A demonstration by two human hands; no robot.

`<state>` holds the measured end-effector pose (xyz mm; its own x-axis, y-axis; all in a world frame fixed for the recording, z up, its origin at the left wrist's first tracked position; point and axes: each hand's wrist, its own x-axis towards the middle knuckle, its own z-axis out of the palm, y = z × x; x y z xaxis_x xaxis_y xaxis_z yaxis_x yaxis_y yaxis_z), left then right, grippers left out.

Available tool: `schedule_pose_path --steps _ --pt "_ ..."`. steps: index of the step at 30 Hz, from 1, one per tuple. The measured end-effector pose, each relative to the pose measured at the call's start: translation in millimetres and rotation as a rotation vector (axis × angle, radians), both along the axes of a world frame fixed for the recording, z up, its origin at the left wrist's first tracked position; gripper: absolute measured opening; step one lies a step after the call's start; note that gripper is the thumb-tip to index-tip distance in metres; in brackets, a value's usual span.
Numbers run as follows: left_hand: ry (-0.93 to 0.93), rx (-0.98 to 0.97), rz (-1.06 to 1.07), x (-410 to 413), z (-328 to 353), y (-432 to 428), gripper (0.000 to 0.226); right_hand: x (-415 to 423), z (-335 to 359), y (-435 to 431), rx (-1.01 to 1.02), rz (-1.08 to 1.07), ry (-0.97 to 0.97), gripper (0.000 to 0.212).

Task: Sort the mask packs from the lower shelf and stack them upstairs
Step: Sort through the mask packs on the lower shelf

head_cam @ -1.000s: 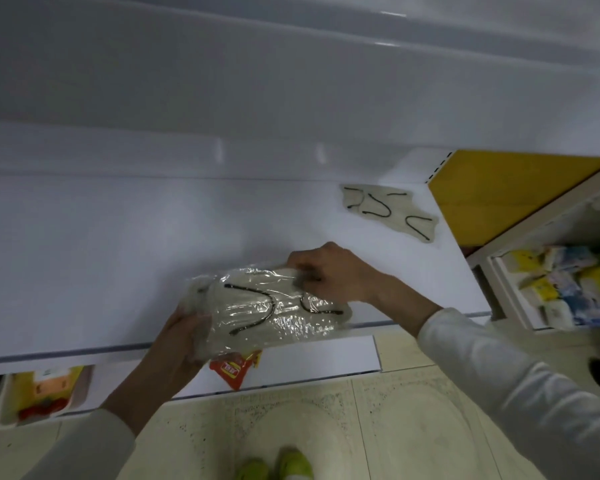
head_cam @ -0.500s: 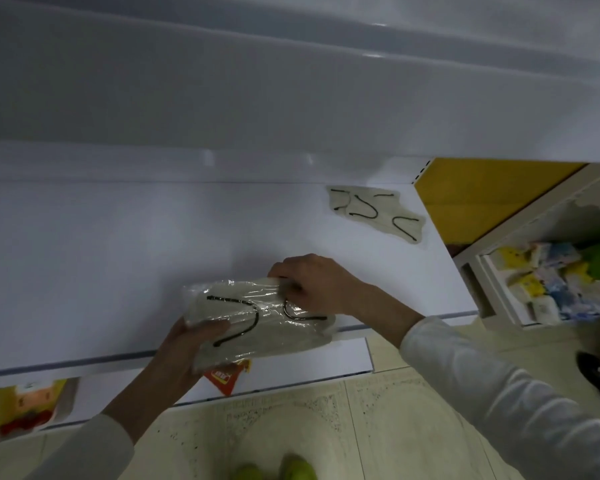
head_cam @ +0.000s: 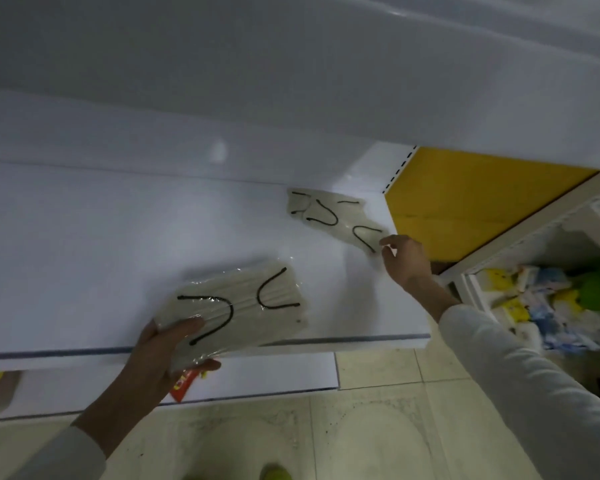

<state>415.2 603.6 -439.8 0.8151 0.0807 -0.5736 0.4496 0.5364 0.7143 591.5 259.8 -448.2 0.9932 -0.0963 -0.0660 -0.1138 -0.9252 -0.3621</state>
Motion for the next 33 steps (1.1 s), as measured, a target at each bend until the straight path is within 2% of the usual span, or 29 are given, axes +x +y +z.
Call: schedule_pose_path --steps 5,8,10,12,14,16,17,21,24,25,29,31,33 --pt "-0.044 0.049 0.07 -3 0 -33 0.033 70 -5 -14 -0.173 0.177 0.047 0.036" --pt "-0.061 0.072 0.121 -4 -5 -42 0.033 103 -9 3 -0.225 0.332 0.107 0.047" --pt "-0.073 0.078 0.16 -6 -8 -47 0.032 116 -12 15 -0.186 0.412 0.156 0.051" --pt "-0.078 0.076 0.188 -9 -10 -51 0.033 121 -17 24 -0.169 0.457 0.227 0.047" --pt "-0.075 0.068 0.202 -13 -10 -53 0.037 117 -18 29 -0.291 0.503 0.252 0.042" --pt "-0.075 0.074 0.193 -16 -8 -55 0.044 106 -14 33 -0.43 0.512 0.172 0.039" --pt "-0.071 0.083 0.191 -18 -8 -55 0.045 97 -11 35 -0.446 0.499 0.148 0.038" --pt "-0.049 0.09 0.175 -24 -6 -54 0.021 52 -11 37 -0.326 0.415 0.128 0.038" --pt "-0.029 0.1 0.156 -29 -6 -52 0.023 30 -18 36 -0.266 0.393 0.096 0.039" --pt "-0.022 0.103 0.153 -29 -7 -51 0.026 29 -18 37 -0.187 0.335 0.139 0.043" --pt "-0.008 0.106 0.173 -30 -8 -47 0.032 37 -12 52 0.033 0.04 0.296 0.086" --pt "0.0 0.115 0.176 -32 -9 -44 0.031 43 -9 55 0.05 -0.068 0.342 0.083" --pt "0.006 0.119 0.177 -34 -9 -40 0.031 46 -8 54 0.113 -0.08 0.371 0.062"
